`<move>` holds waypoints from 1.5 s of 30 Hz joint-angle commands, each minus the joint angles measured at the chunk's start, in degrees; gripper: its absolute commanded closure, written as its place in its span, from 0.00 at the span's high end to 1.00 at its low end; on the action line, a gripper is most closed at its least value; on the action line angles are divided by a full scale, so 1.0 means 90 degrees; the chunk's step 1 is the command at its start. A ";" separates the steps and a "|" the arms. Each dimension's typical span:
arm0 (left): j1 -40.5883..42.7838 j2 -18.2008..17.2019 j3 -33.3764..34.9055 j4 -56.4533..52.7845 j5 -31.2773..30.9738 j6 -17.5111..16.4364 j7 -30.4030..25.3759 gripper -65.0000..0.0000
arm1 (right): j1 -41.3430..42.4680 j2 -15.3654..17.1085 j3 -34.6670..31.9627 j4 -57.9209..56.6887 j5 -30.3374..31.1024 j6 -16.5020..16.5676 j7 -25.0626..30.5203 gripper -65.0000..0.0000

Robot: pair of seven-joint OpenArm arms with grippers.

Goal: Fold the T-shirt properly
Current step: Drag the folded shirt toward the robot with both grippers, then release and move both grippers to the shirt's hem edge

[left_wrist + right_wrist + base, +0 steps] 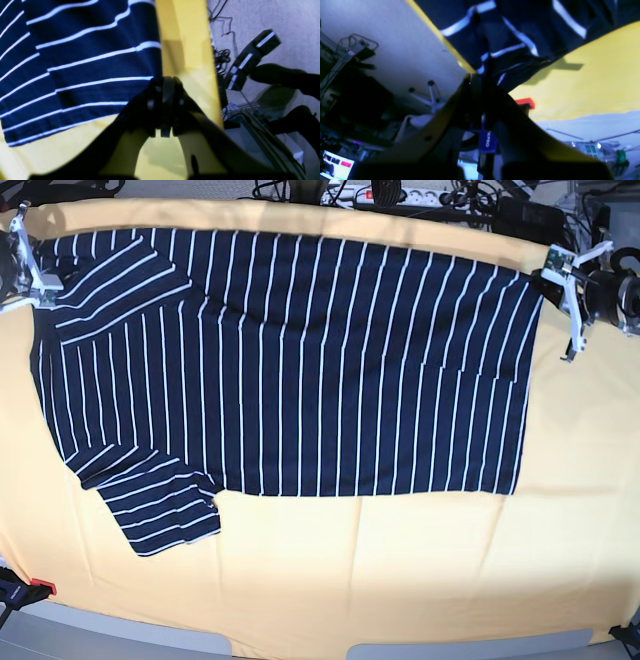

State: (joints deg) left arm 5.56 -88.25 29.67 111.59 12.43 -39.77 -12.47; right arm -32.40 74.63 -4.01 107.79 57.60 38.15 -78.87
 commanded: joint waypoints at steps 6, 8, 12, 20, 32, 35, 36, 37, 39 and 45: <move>-0.0053 -0.0084 -0.0058 0.0049 -0.0029 -0.0026 -0.0073 0.00 | 0.0053 0.0624 0.0075 0.0046 0.0410 0.0029 -0.0125 0.00; -0.0053 -0.0084 -0.0058 0.0049 -0.0032 -0.0026 -0.0075 0.00 | 0.0056 0.0763 0.0075 0.0046 0.0595 0.0051 -0.0125 0.00; -0.0051 -0.0084 -0.0058 0.0049 -0.0032 -0.0026 -0.0075 0.00 | 0.0053 0.0823 0.0075 0.0046 0.0607 0.0056 -0.0125 0.00; -0.0036 -0.0084 -0.0058 0.0049 -0.0036 -0.0026 -0.0095 0.00 | -0.0352 0.0811 0.0075 -0.0046 0.0236 0.0090 -0.0125 0.00; -0.0041 -0.0084 -0.0058 0.0155 -0.0503 -0.0026 0.0398 0.55 | -0.0313 0.0833 0.0075 -0.0051 0.0231 0.0012 -0.0125 0.37; -0.0092 -0.0084 -0.0058 0.0376 -0.0942 -0.0026 0.1146 0.55 | -0.0165 0.0877 0.0083 0.0053 0.0243 -0.0056 -0.0125 0.37; -0.0143 -0.0084 -0.0061 0.0452 -0.1044 -0.0026 0.1353 0.55 | -0.0068 0.0923 0.0083 0.0104 0.0299 -0.0114 -0.0125 0.37; -0.0216 -0.0084 -0.0061 0.0520 -0.1156 -0.0026 0.1467 0.55 | 0.0044 0.0974 0.0083 0.0163 0.0420 -0.0160 -0.0125 0.37; -0.0423 -0.0084 -0.0061 0.0629 -0.1355 -0.0026 0.1598 0.55 | 0.0330 0.1112 0.0083 0.0250 0.0648 -0.0189 -0.0125 0.37; -0.1348 -0.0084 -0.0061 0.0682 -0.2149 -0.0026 0.1943 0.55 | 0.1207 0.1541 0.0083 0.0262 0.1146 -0.0194 -0.0125 0.37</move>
State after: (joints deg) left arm -5.80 -88.44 29.69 117.34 -6.70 -40.10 5.67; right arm -22.28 86.98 -3.99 109.93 67.61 36.73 -79.24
